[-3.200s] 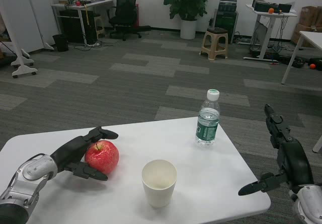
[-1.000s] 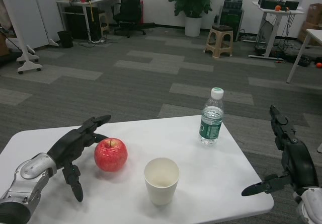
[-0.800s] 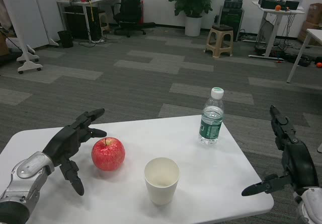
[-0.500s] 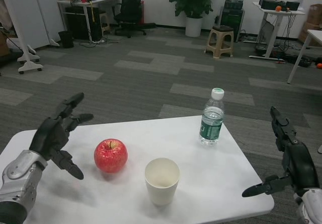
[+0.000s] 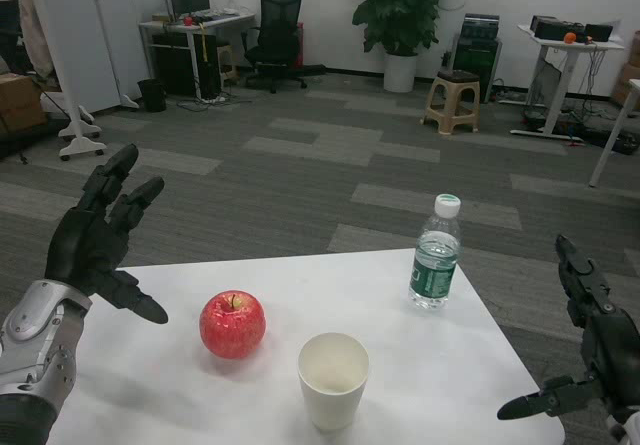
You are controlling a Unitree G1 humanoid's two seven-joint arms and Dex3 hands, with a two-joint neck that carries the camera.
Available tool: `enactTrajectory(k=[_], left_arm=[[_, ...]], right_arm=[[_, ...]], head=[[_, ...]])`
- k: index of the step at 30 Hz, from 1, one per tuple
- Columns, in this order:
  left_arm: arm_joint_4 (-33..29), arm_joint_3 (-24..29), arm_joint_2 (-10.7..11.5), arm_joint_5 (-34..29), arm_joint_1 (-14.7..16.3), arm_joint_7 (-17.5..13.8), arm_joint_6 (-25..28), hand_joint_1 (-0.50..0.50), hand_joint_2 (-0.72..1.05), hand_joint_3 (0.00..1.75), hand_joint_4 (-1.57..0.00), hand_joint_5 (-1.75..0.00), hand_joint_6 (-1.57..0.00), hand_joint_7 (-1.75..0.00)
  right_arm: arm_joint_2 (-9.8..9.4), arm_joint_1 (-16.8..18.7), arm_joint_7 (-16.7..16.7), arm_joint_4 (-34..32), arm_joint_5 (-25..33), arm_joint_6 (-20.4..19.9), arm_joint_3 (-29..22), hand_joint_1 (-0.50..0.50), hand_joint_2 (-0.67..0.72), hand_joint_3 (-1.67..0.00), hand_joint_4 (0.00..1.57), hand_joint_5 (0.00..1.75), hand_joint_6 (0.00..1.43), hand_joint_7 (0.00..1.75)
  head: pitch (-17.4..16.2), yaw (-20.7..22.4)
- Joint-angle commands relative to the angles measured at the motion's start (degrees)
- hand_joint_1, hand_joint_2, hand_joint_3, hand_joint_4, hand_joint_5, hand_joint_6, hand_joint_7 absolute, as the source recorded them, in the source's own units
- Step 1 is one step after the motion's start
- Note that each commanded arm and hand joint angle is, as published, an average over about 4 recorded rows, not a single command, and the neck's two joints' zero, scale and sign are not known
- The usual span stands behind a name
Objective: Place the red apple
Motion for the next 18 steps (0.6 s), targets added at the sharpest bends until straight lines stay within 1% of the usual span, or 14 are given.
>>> enactTrajectory(k=[1, 5, 7, 8, 10, 12, 14, 16, 18], left_arm=[[-2.1, 1.2, 1.0, -0.7, -0.2, 0.4, 1.2, -0.5, -0.28, 0.0, 0.0, -0.51, 0.0, -0.14], [-4.5, 1.5, 1.1, -0.7, -0.1, 0.5, 3.5, -0.5, -0.21, 0.0, 0.0, -0.51, 0.0, -0.14], [-5.1, 1.5, 1.3, -0.6, 0.0, 0.5, 4.3, -0.5, -0.19, 0.0, 0.0, -0.51, 0.0, -0.14], [-5.2, 1.5, 1.5, -0.6, 0.0, 0.5, 4.5, -0.5, -0.19, 0.0, 0.0, -0.51, 0.0, -0.14], [-5.8, 1.4, 1.8, -0.2, 0.1, 0.5, 5.3, -0.5, -0.19, 0.0, 0.0, -0.51, 0.0, -0.14], [-6.5, 1.3, 2.1, 0.4, 0.2, 0.5, 6.1, -0.5, -0.15, 0.0, 0.0, -0.51, 0.0, -0.14], [-6.9, 1.2, 2.2, 0.9, 0.3, 0.5, 6.6, -0.5, -0.1, 0.0, 0.0, -0.51, 0.0, -0.14], [-7.1, 1.2, 2.2, 1.3, 0.4, 0.5, 6.9, -0.5, -0.1, 0.0, 0.0, -0.51, 0.0, -0.14], [-7.3, 1.2, 2.2, 1.7, 0.6, 0.4, 7.2, -0.5, -0.1, 0.0, 0.0, -0.51, 0.0, -0.14]], right_arm=[[0.22, 0.1, 0.0, -0.3, 0.5, -0.2, -0.1, -0.48, 0.22, 0.0, 0.0, 0.0, 0.0, 0.07], [0.22, -0.2, 0.0, -1.1, 0.5, -0.2, -0.3, -0.5, 0.22, 0.0, 0.0, 0.0, 0.0, 0.07], [0.22, -0.3, -0.1, -1.5, 0.5, -0.2, -0.3, -0.5, 0.19, 0.0, 0.0, 0.0, 0.0, 0.07], [0.22, -0.3, 0.0, -1.6, 0.5, -0.2, -0.3, -0.49, 0.17, -0.02, 0.0, 0.0, 0.0, 0.07], [0.18, -0.4, 0.0, -2.1, 0.5, -0.2, -0.3, -0.49, 0.19, -0.02, 0.0, 0.0, 0.0, 0.07], [0.13, -0.6, 0.0, -2.5, 0.5, -0.2, -0.3, -0.5, 0.19, 0.0, 0.0, 0.0, 0.0, 0.07], [0.13, -0.7, -0.1, -2.8, 0.5, -0.2, -0.3, -0.5, 0.15, 0.0, 0.0, 0.0, 0.0, 0.07], [0.13, -0.9, -0.1, -2.9, 0.5, -0.2, -0.3, -0.5, 0.15, 0.0, 0.0, 0.0, 0.0, 0.07], [0.13, -1.1, -0.1, -3.1, 0.5, -0.1, -0.3, -0.48, 0.15, 0.0, 0.0, 0.0, 0.0, 0.07]], head=[[0.5, -0.2], [0.8, -0.8], [0.8, -1.0], [0.7, -1.3], [0.4, -2.0], [0.1, -2.6], [-0.4, -3.3], [-0.8, -4.0], [-1.2, -4.5]])
